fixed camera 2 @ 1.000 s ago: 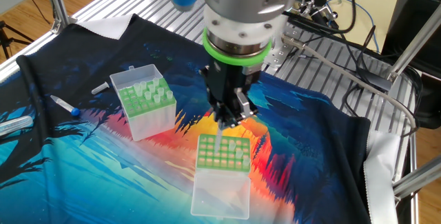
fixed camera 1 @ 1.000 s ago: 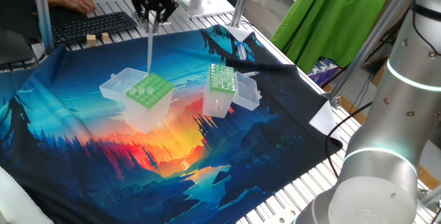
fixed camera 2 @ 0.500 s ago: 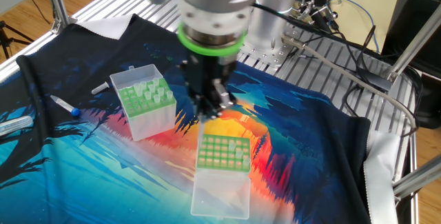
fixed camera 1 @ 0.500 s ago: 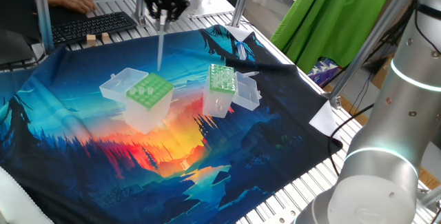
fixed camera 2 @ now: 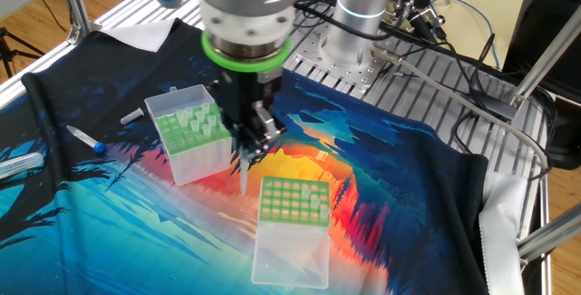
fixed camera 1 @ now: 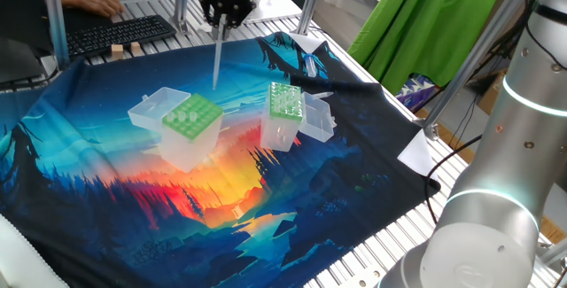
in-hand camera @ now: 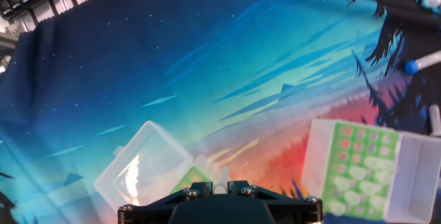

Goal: Transfer all large pipette tips from one holder to another

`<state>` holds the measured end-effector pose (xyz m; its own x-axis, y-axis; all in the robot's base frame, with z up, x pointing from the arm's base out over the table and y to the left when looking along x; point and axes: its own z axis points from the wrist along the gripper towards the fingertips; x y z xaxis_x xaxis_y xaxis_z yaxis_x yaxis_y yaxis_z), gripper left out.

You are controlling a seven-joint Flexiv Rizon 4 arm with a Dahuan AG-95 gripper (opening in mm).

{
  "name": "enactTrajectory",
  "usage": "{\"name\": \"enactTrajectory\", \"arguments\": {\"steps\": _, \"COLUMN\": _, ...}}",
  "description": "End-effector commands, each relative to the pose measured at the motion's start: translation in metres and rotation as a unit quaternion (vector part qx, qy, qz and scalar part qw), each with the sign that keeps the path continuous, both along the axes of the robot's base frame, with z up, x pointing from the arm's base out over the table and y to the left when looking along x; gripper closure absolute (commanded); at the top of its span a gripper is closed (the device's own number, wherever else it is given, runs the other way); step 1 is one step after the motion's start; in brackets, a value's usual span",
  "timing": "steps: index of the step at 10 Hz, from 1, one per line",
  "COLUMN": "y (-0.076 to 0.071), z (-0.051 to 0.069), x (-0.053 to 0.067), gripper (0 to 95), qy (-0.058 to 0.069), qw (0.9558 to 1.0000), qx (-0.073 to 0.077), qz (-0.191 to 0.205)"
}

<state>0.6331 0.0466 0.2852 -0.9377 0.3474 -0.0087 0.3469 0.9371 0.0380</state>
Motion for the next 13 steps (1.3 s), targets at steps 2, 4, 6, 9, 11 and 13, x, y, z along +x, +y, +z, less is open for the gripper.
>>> {"name": "enactTrajectory", "arguments": {"steps": 2, "y": -0.0054, "z": 0.0001, "x": 0.0019, "gripper": 95.0, "qy": -0.001, "qw": 1.0000, "qx": -0.002, "qz": 0.003}}
{"name": "enactTrajectory", "arguments": {"steps": 4, "y": -0.0089, "z": 0.0006, "x": 0.0044, "gripper": 95.0, "qy": 0.000, "qw": 1.0000, "qx": -0.002, "qz": 0.004}}
{"name": "enactTrajectory", "arguments": {"steps": 6, "y": -0.0116, "z": 0.0021, "x": 0.0064, "gripper": 95.0, "qy": 0.000, "qw": 1.0000, "qx": 0.000, "qz": 0.010}}
{"name": "enactTrajectory", "arguments": {"steps": 9, "y": -0.0121, "z": 0.0020, "x": 0.0067, "gripper": 95.0, "qy": 0.002, "qw": 0.9999, "qx": 0.005, "qz": 0.015}}
{"name": "enactTrajectory", "arguments": {"steps": 11, "y": -0.0121, "z": 0.0020, "x": 0.0067, "gripper": 95.0, "qy": -0.004, "qw": 0.9999, "qx": 0.004, "qz": 0.012}}
{"name": "enactTrajectory", "arguments": {"steps": 13, "y": -0.0121, "z": 0.0020, "x": 0.0067, "gripper": 95.0, "qy": -0.009, "qw": 1.0000, "qx": 0.003, "qz": 0.001}}
